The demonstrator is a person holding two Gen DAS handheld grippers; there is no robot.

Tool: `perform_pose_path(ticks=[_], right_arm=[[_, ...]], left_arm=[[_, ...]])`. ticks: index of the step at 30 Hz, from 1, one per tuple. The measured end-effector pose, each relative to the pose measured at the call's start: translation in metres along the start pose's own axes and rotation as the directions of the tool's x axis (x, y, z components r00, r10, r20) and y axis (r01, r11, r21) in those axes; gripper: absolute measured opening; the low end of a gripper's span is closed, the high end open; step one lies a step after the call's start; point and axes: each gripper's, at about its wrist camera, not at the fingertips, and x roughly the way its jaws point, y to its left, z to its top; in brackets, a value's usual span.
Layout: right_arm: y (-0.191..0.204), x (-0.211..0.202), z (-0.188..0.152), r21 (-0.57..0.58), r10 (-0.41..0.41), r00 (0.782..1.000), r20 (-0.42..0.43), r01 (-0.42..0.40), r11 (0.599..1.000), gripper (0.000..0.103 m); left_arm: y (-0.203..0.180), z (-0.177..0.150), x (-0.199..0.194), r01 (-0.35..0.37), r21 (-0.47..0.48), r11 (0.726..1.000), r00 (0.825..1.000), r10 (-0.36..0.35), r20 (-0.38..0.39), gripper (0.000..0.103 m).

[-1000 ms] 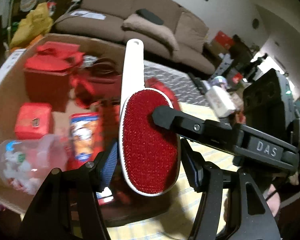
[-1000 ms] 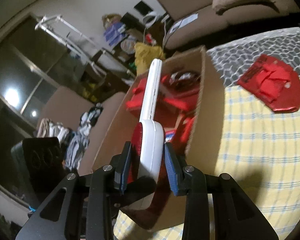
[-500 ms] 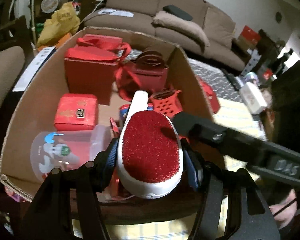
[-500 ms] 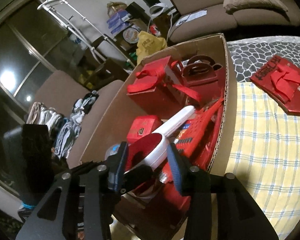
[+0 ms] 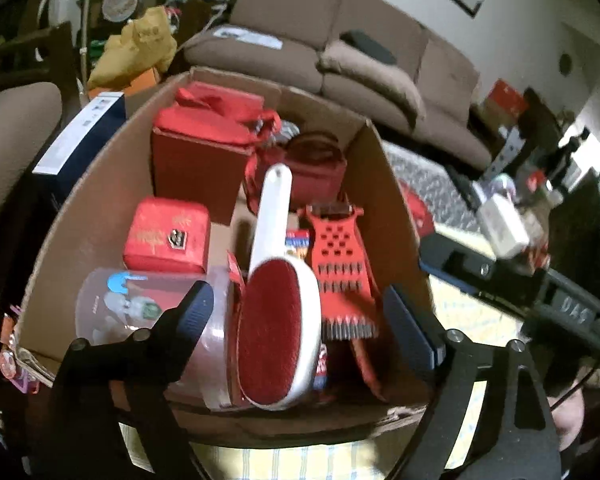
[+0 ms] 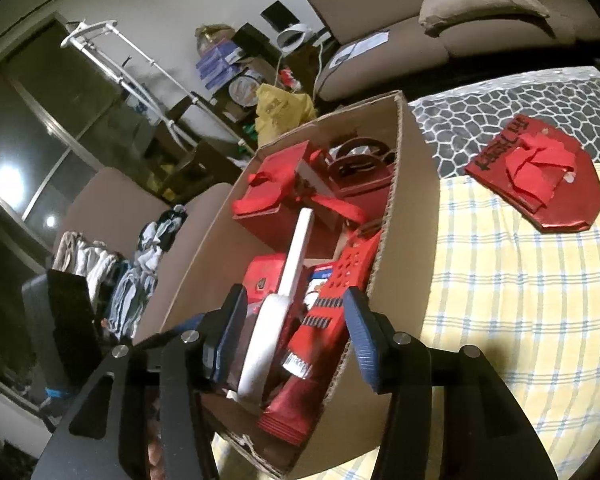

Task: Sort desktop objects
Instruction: 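Carry the brush over the cardboard box with both tools and lower it in, then open both tools to release the brush and withdraw from the box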

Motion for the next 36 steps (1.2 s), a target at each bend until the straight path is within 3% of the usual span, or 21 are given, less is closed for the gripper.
perform_pose_path(ticks=[3, 8, 20, 24, 36], right_arm=[[-0.003, -0.004, 0.001, 0.004, 0.000, 1.000, 0.005, 0.000, 1.000, 0.053], [-0.009, -0.012, 0.003, 0.008, -0.017, 1.000, 0.016, 0.016, 1.000, 0.054], [-0.038, -0.046, 0.012, 0.033, -0.087, 0.994, 0.070, 0.085, 0.996, 0.066], [-0.051, -0.059, 0.012, 0.032, -0.159, 0.984, 0.084, 0.157, 0.987, 0.075], [-0.113, -0.106, 0.014, 0.086, -0.314, 0.943, 0.113, 0.306, 0.948, 0.080]], left_arm=[[0.004, 0.002, 0.003, 0.040, -0.018, 0.999, 0.999, -0.040, -0.016, 0.086], [-0.004, 0.000, 0.012, 0.013, 0.014, 1.000, 0.999, -0.012, -0.033, 0.084], [-0.031, 0.003, 0.011, 0.052, 0.021, 0.998, 0.999, -0.052, -0.002, 0.103], [-0.055, 0.001, 0.011, 0.047, 0.079, 0.996, 0.999, -0.049, 0.012, 0.103], [-0.143, -0.010, 0.031, 0.111, 0.198, 0.974, 0.994, -0.107, -0.032, 0.103]])
